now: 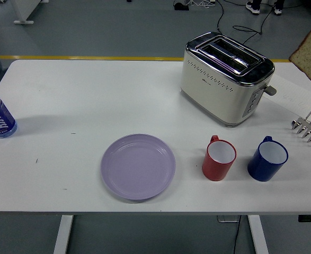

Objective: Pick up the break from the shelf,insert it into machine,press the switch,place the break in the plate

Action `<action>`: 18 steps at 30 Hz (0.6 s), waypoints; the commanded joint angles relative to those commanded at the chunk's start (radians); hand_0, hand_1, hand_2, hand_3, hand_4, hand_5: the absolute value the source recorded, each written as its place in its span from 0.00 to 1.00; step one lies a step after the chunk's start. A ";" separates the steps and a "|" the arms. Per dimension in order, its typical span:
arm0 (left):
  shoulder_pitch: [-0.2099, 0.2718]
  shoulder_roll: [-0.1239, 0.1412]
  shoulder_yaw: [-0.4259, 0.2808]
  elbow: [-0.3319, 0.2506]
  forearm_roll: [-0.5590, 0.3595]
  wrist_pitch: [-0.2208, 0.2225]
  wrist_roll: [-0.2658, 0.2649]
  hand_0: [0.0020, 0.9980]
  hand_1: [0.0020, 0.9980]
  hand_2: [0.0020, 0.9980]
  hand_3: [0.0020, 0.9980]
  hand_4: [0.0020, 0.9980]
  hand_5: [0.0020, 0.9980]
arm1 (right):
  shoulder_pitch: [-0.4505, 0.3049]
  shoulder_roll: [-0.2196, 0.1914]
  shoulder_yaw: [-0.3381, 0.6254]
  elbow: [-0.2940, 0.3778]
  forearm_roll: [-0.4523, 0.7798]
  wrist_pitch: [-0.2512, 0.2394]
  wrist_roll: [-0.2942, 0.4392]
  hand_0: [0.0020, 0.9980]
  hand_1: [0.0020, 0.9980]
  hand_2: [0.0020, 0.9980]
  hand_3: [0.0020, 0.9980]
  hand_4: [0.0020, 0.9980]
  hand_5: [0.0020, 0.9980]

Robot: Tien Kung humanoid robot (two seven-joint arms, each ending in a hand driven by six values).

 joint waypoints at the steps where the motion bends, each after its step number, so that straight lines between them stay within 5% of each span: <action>1: 0.001 0.000 0.004 0.000 -0.005 0.001 0.000 0.64 0.50 0.50 0.56 0.37 0.84 | 0.022 0.006 -0.011 -0.012 0.010 0.000 0.009 0.01 0.11 0.37 0.47 0.42 0.00; 18: -0.003 0.006 0.045 0.000 -0.046 0.015 -0.002 0.64 0.50 0.49 0.56 0.37 0.84 | 0.346 0.179 -0.278 -0.284 0.041 0.025 0.109 0.00 0.10 0.37 0.47 0.44 0.00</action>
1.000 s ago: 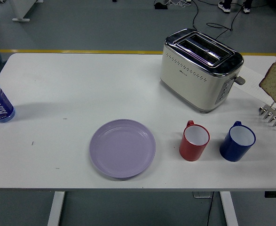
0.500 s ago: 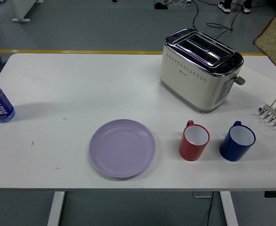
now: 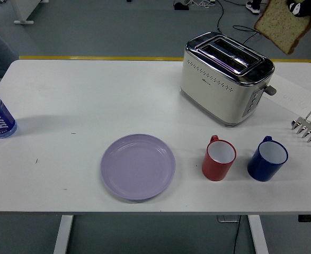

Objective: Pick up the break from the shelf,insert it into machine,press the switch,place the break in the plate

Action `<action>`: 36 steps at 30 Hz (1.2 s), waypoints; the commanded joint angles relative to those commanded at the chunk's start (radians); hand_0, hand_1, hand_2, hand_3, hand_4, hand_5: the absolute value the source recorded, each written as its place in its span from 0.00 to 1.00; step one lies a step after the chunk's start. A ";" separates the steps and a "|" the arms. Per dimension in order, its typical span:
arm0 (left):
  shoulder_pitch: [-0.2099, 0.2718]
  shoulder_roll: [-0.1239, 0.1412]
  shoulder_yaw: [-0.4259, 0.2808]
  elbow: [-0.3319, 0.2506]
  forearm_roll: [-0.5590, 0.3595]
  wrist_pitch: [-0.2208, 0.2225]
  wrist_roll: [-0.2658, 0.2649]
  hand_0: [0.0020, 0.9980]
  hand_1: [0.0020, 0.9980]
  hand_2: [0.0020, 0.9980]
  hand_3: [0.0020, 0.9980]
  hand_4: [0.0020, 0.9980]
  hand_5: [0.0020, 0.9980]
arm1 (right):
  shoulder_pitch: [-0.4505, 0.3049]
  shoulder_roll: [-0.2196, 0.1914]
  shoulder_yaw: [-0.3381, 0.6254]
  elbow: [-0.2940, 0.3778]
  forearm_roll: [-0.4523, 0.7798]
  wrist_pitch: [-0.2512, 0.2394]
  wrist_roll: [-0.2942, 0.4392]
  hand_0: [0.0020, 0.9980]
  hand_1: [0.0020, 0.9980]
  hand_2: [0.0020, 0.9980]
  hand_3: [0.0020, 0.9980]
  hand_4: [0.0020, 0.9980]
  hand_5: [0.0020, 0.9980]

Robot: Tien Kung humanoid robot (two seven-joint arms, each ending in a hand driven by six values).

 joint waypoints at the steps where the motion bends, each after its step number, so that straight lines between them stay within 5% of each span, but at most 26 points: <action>1: 0.000 0.000 0.001 0.000 -0.001 0.001 0.000 0.64 0.50 0.49 0.56 0.37 0.84 | 0.018 0.013 -0.022 -0.020 0.002 0.006 0.004 0.00 0.10 0.37 0.47 0.44 0.00; 13: -0.002 0.007 0.003 0.000 0.009 0.012 0.006 0.64 0.50 0.49 0.56 0.37 0.84 | 0.164 0.165 -0.214 -0.182 0.017 0.037 0.038 0.00 0.10 0.36 0.47 0.45 0.00; 36: -0.018 0.012 0.011 0.000 0.007 0.014 0.004 0.64 0.49 0.48 0.56 0.37 0.83 | 0.235 0.291 -0.283 -0.373 0.042 0.032 0.059 0.00 0.08 0.36 0.46 0.46 0.00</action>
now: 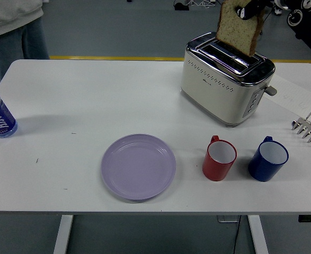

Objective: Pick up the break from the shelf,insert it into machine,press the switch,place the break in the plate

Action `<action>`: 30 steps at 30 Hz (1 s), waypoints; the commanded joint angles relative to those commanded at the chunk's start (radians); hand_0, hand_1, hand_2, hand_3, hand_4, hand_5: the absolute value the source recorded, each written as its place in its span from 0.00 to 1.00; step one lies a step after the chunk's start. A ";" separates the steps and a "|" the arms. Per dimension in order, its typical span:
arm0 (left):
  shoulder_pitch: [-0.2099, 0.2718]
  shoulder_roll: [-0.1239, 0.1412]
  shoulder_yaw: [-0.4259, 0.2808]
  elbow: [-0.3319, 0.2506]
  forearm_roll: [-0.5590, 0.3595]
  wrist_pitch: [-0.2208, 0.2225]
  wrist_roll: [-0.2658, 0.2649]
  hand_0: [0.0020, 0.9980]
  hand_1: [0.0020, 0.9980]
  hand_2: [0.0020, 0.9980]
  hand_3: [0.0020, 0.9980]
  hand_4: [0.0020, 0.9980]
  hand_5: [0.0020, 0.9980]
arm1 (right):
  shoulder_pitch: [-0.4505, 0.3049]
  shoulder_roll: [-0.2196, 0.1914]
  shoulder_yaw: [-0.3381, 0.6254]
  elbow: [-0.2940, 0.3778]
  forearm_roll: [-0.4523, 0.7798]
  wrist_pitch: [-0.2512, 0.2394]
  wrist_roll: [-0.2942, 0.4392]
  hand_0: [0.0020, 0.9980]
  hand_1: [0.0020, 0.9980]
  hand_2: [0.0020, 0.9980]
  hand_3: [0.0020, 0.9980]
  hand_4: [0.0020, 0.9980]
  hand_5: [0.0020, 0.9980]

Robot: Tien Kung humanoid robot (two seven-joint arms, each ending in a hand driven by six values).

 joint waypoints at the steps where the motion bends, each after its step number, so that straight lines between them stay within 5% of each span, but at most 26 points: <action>1: 0.000 0.000 0.000 0.000 0.001 0.000 0.000 0.64 0.49 0.48 0.56 0.37 0.83 | 0.001 0.007 0.000 -0.010 -0.001 -0.004 0.004 0.00 0.08 0.36 0.46 0.46 0.00; 30: -0.011 -0.001 -0.007 0.000 0.007 0.004 0.001 0.64 0.49 0.48 0.56 0.37 0.82 | -0.024 0.095 0.009 -0.149 -0.052 -0.049 0.050 0.00 0.07 0.36 0.46 0.48 0.00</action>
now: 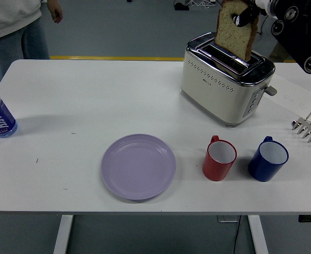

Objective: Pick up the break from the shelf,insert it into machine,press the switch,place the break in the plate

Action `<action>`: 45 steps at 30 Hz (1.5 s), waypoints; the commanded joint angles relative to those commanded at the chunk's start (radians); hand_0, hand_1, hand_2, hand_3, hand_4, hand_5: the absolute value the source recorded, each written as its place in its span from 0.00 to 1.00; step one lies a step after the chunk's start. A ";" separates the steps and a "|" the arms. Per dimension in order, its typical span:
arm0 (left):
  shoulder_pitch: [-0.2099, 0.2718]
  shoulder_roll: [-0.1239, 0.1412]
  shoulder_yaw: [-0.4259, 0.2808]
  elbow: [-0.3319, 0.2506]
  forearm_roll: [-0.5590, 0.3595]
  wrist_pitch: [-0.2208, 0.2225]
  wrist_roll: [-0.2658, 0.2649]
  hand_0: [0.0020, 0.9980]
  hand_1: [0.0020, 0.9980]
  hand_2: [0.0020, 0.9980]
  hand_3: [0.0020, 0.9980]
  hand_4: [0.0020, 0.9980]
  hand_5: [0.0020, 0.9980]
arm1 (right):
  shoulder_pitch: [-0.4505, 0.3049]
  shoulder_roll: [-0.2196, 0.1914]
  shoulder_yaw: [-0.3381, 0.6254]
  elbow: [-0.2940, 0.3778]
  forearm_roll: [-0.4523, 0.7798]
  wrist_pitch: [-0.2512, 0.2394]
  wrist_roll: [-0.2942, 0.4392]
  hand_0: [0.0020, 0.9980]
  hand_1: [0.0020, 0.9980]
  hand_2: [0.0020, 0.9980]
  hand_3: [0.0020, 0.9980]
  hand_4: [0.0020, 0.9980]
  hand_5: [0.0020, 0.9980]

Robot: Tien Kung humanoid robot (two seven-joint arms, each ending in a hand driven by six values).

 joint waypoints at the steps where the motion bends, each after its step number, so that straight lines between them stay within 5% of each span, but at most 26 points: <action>1: -0.001 0.000 -0.002 0.000 0.002 0.000 0.001 0.64 0.49 0.48 0.56 0.37 0.82 | -0.003 0.001 0.005 0.001 -0.004 -0.001 0.000 0.00 0.07 0.36 0.46 0.48 0.00; 45: -0.002 -0.001 -0.011 0.000 0.014 0.002 0.005 0.64 0.49 0.47 0.56 0.37 0.83 | -0.035 0.035 -0.001 -0.036 0.015 -0.012 -0.006 0.00 0.08 0.36 0.47 0.48 0.00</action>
